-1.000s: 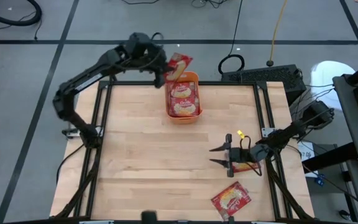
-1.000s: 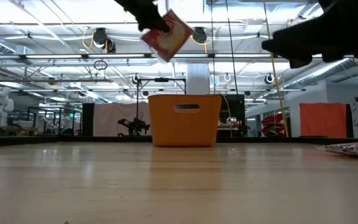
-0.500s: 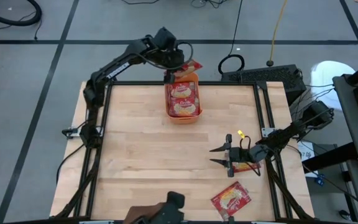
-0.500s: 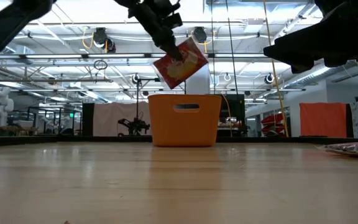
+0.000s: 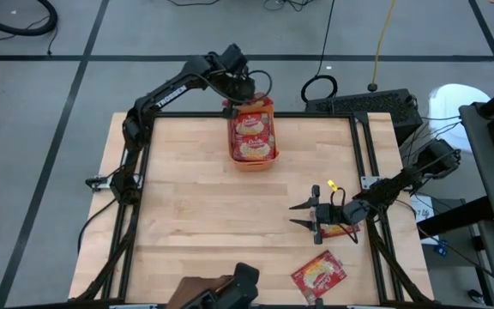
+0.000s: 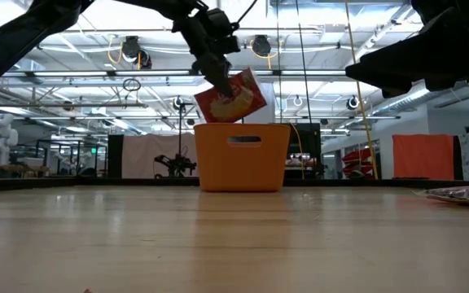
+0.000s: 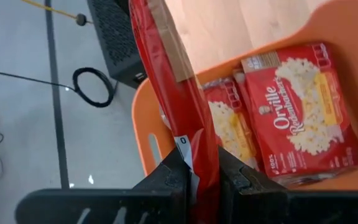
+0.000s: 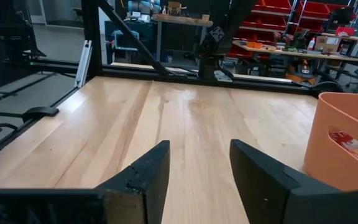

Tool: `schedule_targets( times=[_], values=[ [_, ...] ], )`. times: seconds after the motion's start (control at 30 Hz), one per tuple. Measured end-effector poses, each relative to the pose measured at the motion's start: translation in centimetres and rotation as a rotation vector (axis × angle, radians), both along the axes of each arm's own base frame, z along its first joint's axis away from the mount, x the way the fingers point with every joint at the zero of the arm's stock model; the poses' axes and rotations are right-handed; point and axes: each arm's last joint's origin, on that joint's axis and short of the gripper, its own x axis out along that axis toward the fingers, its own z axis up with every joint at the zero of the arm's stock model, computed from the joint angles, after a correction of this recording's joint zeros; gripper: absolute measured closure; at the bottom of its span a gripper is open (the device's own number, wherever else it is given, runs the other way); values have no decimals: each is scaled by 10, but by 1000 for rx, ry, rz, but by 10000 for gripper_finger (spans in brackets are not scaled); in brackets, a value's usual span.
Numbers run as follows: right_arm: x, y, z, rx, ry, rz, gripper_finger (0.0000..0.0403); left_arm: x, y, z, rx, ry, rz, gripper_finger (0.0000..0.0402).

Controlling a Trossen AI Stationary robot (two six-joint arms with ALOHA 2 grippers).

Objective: Sort popcorn bags into baskets
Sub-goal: Put the bottom left red popcorn bag into the orange bin

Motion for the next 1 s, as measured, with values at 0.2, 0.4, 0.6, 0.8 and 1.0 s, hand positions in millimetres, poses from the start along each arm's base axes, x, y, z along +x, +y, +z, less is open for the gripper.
schedule_targets(
  times=[0.2, 0.4, 0.6, 0.8, 1.0],
  values=[
    [0, 0, 0, 10, 1, -2, 243, 11, 1, -21, -31, 47, -25, 366],
    [0, 0, 0, 12, 2, -2, 243, 23, 4, -45, -78, 94, -24, 366],
    [0, 0, 0, 13, 2, -2, 243, 28, 5, -57, -126, 119, 25, 363],
    [0, 0, 0, 6, 1, -2, 243, 31, 5, -71, -161, 166, 55, 338],
    [0, 0, 0, 2, 1, -1, 243, 35, 6, -80, -153, 193, 64, 318]
  ],
)
